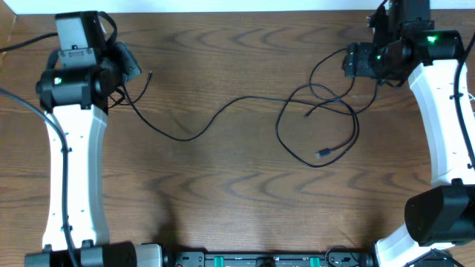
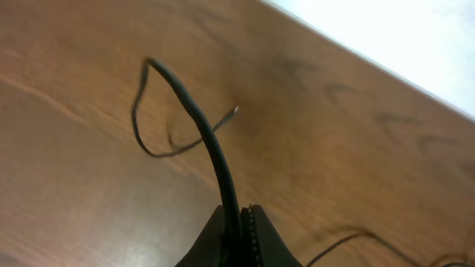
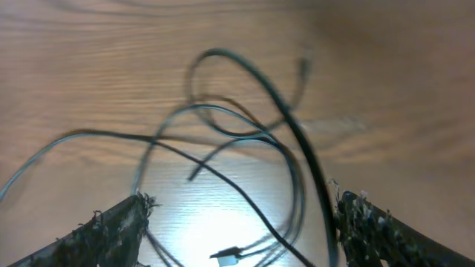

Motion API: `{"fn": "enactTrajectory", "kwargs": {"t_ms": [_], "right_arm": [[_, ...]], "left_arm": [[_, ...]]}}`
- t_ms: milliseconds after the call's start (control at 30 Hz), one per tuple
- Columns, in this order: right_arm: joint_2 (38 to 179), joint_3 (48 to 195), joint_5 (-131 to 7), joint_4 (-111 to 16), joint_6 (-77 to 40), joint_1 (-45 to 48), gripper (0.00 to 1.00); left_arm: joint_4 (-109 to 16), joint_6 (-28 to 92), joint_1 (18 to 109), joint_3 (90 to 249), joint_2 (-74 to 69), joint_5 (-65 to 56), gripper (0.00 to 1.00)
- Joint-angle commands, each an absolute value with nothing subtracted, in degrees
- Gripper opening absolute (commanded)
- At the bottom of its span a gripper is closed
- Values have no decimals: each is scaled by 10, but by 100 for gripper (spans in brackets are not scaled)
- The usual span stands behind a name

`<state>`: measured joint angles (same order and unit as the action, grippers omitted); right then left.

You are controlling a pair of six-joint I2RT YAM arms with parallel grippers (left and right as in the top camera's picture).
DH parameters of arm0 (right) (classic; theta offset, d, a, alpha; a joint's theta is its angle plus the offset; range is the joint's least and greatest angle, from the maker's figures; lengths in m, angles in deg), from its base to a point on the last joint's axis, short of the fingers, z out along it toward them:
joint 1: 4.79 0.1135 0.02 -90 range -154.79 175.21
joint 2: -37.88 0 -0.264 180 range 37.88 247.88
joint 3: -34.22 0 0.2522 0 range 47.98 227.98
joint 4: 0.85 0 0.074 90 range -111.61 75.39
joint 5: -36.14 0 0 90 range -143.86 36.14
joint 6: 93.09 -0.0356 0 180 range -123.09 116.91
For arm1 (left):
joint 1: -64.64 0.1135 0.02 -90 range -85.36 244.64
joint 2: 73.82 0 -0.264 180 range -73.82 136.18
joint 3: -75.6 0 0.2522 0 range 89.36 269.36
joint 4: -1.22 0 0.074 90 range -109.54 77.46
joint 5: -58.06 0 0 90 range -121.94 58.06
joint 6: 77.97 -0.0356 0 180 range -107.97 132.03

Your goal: Untangle cables

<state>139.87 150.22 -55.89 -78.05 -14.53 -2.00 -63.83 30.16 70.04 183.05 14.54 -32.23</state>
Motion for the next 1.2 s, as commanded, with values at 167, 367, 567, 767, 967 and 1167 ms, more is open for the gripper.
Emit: {"fn": "enactTrajectory", "kwargs": {"t_ms": [167, 367, 567, 767, 967, 1167], "right_arm": [[1412, 1503, -408, -804, -261, -77, 90], [1412, 1503, -696, -796, -48, -82, 86], [1422, 1495, -734, -796, -88, -1, 83], [1467, 1456, -656, -769, -216, 98, 76], [1532, 1440, -624, -726, -276, 171, 66], [1576, 1440, -521, -718, -352, 221, 67]], "left_arm": [[-652, 296, 700, 1833, 173, -321, 7], [-652, 296, 700, 1833, 173, -321, 8], [-652, 296, 700, 1833, 176, -321, 8], [-654, 297, 700, 1833, 177, -321, 8], [-657, 297, 700, 1833, 177, -321, 8], [-657, 297, 700, 1833, 177, -321, 8]]}}
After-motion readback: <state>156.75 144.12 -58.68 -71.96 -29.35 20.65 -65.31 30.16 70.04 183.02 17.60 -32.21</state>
